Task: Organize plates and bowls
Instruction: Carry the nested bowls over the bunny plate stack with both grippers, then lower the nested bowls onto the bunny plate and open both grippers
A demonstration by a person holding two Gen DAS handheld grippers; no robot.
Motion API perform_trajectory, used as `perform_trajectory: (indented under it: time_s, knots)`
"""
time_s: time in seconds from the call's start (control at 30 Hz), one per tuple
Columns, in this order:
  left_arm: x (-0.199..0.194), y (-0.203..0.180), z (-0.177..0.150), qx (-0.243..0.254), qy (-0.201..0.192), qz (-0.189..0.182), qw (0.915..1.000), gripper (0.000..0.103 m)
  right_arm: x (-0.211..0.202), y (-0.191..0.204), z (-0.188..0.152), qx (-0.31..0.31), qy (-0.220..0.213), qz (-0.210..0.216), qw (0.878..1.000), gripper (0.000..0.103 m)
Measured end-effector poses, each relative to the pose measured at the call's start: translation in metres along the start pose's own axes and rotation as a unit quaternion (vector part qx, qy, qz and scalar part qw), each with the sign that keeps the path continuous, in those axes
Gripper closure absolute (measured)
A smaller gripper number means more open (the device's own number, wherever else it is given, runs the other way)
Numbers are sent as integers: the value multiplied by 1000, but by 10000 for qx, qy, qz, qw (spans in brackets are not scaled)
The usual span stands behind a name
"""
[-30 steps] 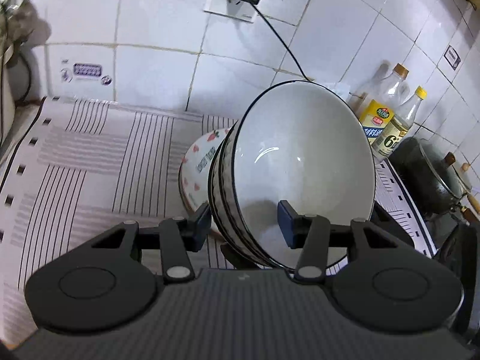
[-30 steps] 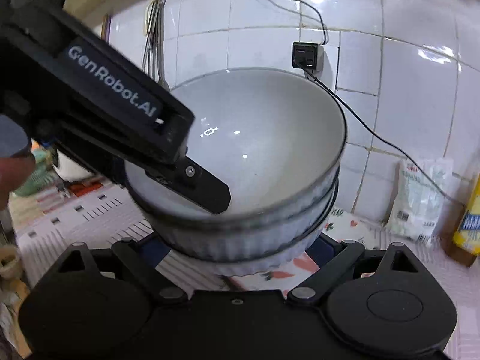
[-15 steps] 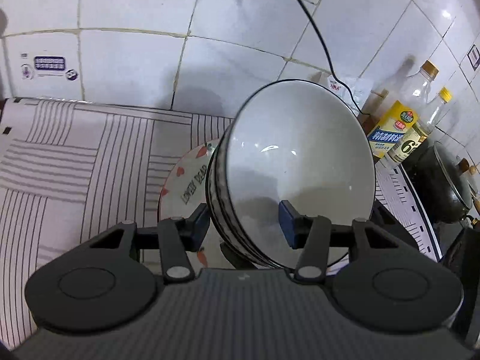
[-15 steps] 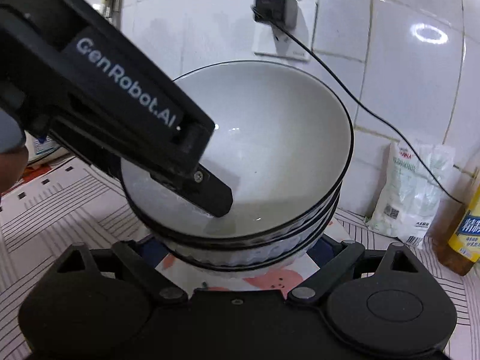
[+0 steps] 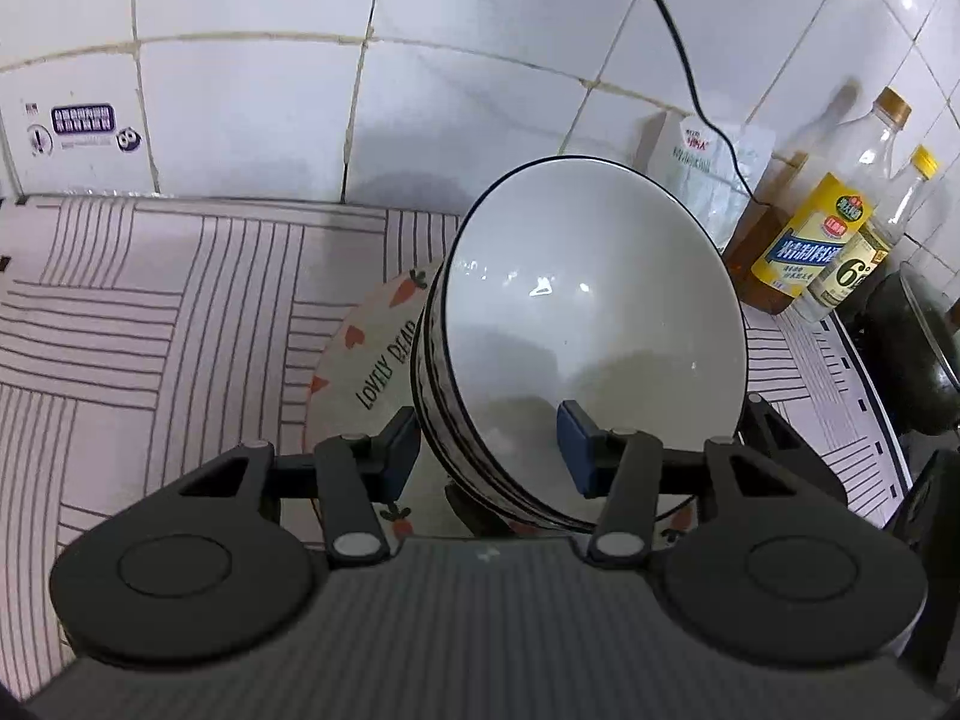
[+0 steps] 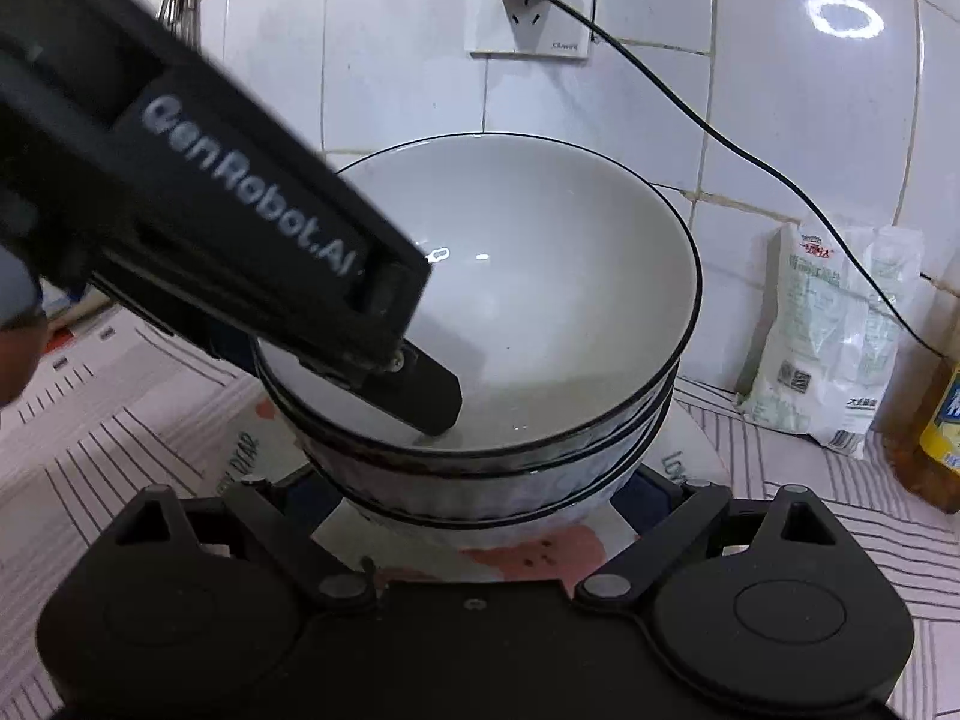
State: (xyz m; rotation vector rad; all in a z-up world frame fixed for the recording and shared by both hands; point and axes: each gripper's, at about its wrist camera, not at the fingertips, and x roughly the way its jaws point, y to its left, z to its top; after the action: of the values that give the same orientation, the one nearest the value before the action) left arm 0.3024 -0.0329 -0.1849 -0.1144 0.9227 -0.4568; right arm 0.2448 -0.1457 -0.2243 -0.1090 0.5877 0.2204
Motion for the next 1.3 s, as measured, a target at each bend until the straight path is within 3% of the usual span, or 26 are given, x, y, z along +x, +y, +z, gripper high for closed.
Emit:
perform_trajectory:
  time_s: [0.4, 0.6, 0.73, 0.83, 0.93, 1.1, 1.3]
  knots:
    - [-2, -15, -7, 3, -259, 325, 9991, 55, -3, -3, -8, 339, 7, -84, 9994, 6]
    - [-1, -14, -3, -120, -177, 379, 9991, 55, 0, 0, -8, 460, 200, -343, 9982, 5]
    - [1, -11, -2, -241, -135, 351, 9990, 54, -8, 6, -13, 324, 337, -242, 9986, 3]
    - [3, -11, 1, -238, -45, 343, 9991, 54, -23, 12, -16, 325, 157, -472, 9982, 3]
    - [3, -10, 4, -289, 23, 347, 9990, 52, -35, 11, -14, 538, 65, -378, 9978, 3]
    - [-15, -15, 5, -21, -104, 475, 9988, 44, -55, 6, -11, 885, 114, -372, 9953, 4]
    - [-55, -21, -6, 249, -392, 534, 9975, 39, -82, -2, -5, 1165, -27, -761, 9903, 4]
